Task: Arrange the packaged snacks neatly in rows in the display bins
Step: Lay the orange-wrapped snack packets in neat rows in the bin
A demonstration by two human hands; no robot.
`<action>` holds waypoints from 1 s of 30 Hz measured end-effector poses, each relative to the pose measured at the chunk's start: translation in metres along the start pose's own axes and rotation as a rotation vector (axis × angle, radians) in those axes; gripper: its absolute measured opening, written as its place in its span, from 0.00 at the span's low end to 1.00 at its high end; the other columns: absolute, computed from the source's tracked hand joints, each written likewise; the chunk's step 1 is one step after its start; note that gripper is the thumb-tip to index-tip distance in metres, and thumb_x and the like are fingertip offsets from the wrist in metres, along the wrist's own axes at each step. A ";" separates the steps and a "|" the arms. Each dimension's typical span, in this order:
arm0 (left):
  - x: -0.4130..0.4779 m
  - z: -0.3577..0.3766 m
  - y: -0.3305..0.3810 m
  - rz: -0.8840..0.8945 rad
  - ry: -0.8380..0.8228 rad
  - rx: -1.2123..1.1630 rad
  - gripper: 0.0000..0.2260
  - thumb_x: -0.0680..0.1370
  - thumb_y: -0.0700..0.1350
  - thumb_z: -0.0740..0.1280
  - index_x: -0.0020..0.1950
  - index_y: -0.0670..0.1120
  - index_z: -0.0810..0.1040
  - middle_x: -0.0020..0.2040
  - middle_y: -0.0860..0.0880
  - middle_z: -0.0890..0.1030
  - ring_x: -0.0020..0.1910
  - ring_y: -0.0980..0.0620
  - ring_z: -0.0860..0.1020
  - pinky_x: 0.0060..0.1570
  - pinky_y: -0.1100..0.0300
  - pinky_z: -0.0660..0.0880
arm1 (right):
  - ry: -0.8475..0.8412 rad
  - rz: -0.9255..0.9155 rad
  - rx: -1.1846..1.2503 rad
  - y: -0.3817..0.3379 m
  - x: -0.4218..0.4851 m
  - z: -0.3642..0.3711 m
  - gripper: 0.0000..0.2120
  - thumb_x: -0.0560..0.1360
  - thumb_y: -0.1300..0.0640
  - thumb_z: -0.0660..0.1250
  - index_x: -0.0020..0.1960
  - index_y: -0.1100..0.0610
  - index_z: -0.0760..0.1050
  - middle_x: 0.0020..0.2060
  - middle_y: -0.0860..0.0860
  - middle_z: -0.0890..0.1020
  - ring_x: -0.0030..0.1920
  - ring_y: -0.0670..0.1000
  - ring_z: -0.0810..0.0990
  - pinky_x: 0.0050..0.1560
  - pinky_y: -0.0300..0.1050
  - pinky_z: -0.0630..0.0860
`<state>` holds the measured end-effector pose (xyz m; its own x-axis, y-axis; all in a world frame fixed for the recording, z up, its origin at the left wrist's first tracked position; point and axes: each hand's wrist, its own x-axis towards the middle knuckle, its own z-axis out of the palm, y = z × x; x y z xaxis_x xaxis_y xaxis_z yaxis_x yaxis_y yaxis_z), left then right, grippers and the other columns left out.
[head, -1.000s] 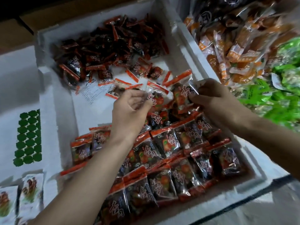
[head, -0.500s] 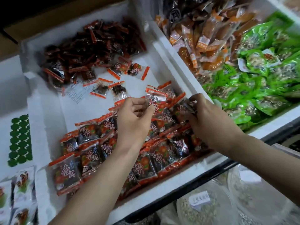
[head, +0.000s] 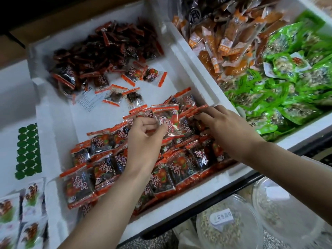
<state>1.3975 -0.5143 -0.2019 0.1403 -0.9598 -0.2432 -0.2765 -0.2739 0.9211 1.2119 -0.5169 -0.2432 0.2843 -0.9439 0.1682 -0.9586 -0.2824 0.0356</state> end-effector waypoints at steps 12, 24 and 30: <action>-0.003 0.010 0.002 0.091 -0.198 -0.083 0.07 0.73 0.41 0.72 0.48 0.48 0.77 0.42 0.54 0.82 0.42 0.63 0.80 0.42 0.73 0.74 | -0.080 0.230 1.293 -0.012 0.019 -0.037 0.21 0.69 0.57 0.72 0.58 0.48 0.69 0.51 0.44 0.81 0.47 0.45 0.82 0.46 0.42 0.79; 0.059 0.022 -0.006 0.481 -0.369 1.022 0.21 0.83 0.54 0.47 0.76 0.55 0.55 0.77 0.54 0.53 0.76 0.54 0.50 0.72 0.58 0.46 | 0.037 0.119 0.580 0.027 0.105 -0.027 0.14 0.76 0.61 0.64 0.62 0.58 0.71 0.55 0.55 0.79 0.53 0.55 0.77 0.51 0.43 0.70; 0.070 0.018 -0.013 0.613 -0.389 1.157 0.18 0.84 0.50 0.48 0.72 0.53 0.65 0.76 0.50 0.59 0.75 0.49 0.56 0.72 0.53 0.52 | -0.202 -0.001 0.438 0.024 0.129 -0.011 0.16 0.76 0.62 0.60 0.63 0.60 0.68 0.58 0.58 0.75 0.57 0.57 0.74 0.55 0.45 0.68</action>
<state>1.3935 -0.5785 -0.2366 -0.5126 -0.8475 -0.1379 -0.8544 0.4876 0.1794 1.2255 -0.6436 -0.2097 0.3239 -0.9457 -0.0284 -0.8746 -0.2878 -0.3903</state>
